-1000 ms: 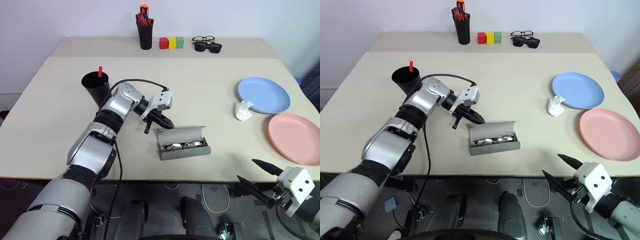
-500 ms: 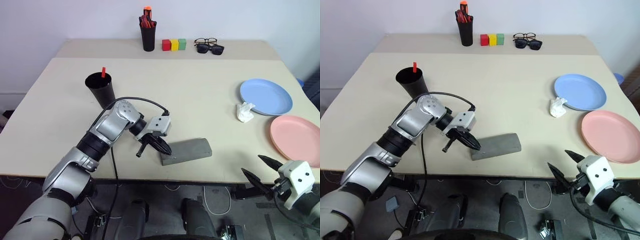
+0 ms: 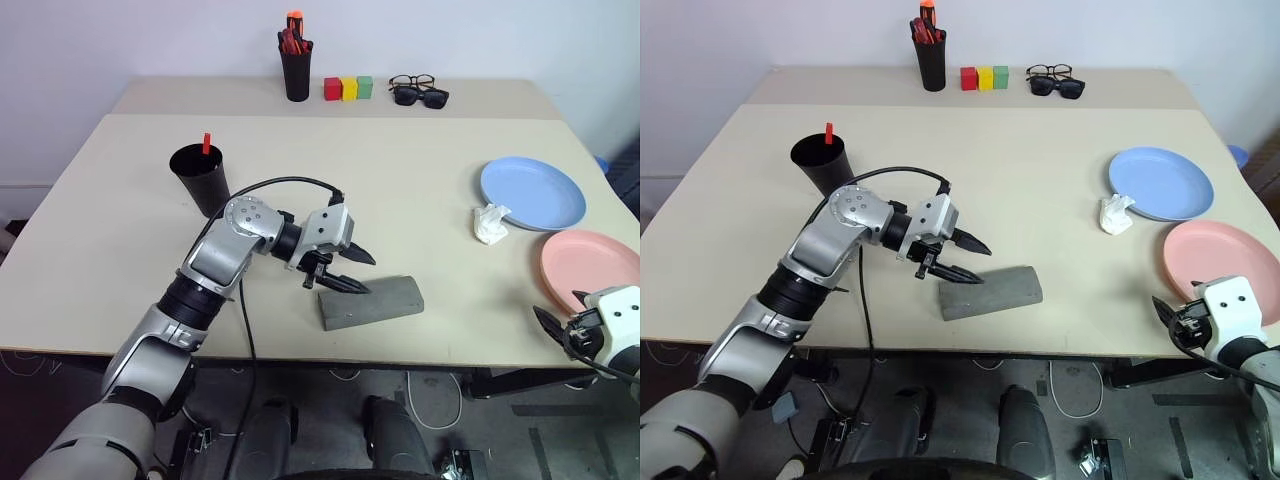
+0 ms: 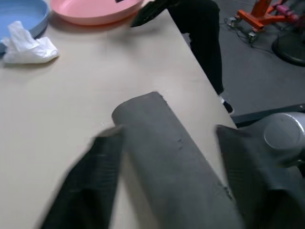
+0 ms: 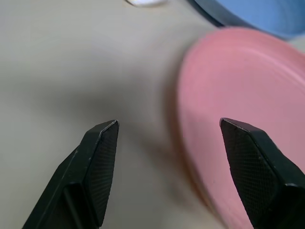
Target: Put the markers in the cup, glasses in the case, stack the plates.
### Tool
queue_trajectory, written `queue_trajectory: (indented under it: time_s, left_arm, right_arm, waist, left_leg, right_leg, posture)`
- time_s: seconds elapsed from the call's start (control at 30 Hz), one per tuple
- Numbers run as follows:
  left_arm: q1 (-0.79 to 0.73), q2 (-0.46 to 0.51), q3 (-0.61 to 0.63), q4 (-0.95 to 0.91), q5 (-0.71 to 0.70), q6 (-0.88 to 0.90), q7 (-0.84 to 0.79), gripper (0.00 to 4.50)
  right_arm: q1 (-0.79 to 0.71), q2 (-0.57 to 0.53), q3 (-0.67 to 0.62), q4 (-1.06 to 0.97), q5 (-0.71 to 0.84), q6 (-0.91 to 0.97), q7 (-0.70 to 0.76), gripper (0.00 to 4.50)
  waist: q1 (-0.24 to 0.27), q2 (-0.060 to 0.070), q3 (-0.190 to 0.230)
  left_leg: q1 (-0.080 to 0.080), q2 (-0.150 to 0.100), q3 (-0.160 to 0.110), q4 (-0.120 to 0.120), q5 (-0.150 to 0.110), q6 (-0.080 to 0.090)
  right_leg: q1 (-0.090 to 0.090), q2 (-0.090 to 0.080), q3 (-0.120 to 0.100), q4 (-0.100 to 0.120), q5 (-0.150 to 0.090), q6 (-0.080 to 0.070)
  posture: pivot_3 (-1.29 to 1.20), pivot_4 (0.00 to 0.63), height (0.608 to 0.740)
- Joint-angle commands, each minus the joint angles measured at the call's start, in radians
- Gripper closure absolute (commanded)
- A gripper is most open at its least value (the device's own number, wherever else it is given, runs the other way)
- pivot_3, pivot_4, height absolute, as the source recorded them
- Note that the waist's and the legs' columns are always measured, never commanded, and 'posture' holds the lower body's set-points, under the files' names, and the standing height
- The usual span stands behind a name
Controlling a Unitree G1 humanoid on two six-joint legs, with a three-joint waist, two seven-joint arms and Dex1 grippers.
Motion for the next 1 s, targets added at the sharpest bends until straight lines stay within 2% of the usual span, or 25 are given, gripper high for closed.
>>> queue_trajectory:
  time_s: [0.03,0.17,0.2,0.3,0.43,0.73,0.87,1.0]
  left_arm:
    - [-0.023,-0.016,0.003,-0.063,-0.008,0.04,0.036,0.09]
    - [-0.029,-0.024,0.005,-0.084,-0.01,0.07,0.063,0.09]
    - [-0.029,-0.028,0.007,-0.086,-0.008,0.071,0.075,0.03]
    - [-0.028,-0.031,0.011,-0.101,-0.017,0.09,0.09,0.0]
    - [-0.028,-0.027,0.012,-0.107,-0.02,0.1,0.101,0.0]
    - [-0.023,-0.039,0.028,-0.112,-0.026,0.092,0.141,0.0]
    - [-0.025,-0.048,0.038,-0.1,-0.024,0.105,0.187,0.0]
    - [-0.019,-0.059,0.05,-0.105,-0.021,0.113,0.234,0.0]
  right_arm:
    - [-0.047,-0.038,0.012,0.099,-0.029,-0.063,0.006,1.06]
    - [-0.13,-0.073,0.036,0.214,-0.026,-0.08,0.034,1.06]
    - [-0.159,-0.083,0.038,0.245,-0.017,-0.07,0.043,1.31]
    - [-0.205,-0.103,0.044,0.289,-0.004,-0.059,0.067,2.36]
    - [-0.225,-0.111,0.044,0.294,0.007,-0.042,0.082,4.34]
    - [-0.257,-0.151,0.029,0.243,-0.005,-0.031,0.058,4.43]
    - [-0.373,-0.236,0.052,0.264,-0.06,-0.103,0.037,4.43]
    - [-0.609,-0.293,0.158,0.427,-0.122,-0.2,0.035,4.43]
  waist:
    - [-0.002,0.0,0.0]
    - [-0.007,0.0,0.0]
    - [-0.01,0.0,0.0]
    - [-0.018,0.001,0.0]
    - [-0.021,0.001,0.0]
    - [-0.021,0.001,0.0]
    - [-0.03,0.004,0.0]
    - [-0.034,0.004,0.001]
  left_leg:
    - [0.0,0.0,0.0,0.0,0.0,0.0]
    - [0.0,0.0,0.0,0.0,0.0,0.0]
    - [0.0,0.0,0.0,0.0,0.0,0.0]
    - [0.001,0.0,0.0,0.0,0.0,0.0]
    - [0.001,0.0,0.0,0.0,0.0,0.0]
    - [0.001,0.0,0.0,0.0,0.0,0.0]
    - [0.001,-0.001,0.001,0.001,0.0,0.0]
    - [0.002,0.0,0.001,0.0,0.0,0.0]
  right_leg:
    - [0.0,0.0,0.0,0.0,0.0,0.0]
    - [0.0,0.0,0.0,0.0,0.0,0.0]
    - [0.0,0.0,0.0,0.0,0.0,0.0]
    - [0.001,0.0,0.0,0.001,0.0,0.0]
    - [0.0,0.0,0.0,0.001,0.0,0.0]
    - [0.001,0.0,0.0,0.001,0.0,0.0]
    - [0.0,0.0,0.001,0.001,0.0,0.001]
    - [0.0,0.0,0.001,0.002,0.001,0.001]
  posture:
    - [0.0,0.15,0.739]
    - [0.0,0.15,0.739]
    - [0.0,0.15,0.739]
    - [0.0,0.15,0.739]
    - [0.0,0.15,0.739]
    - [0.0,0.15,0.739]
    - [0.0,0.15,0.739]
    - [0.0,0.15,0.739]
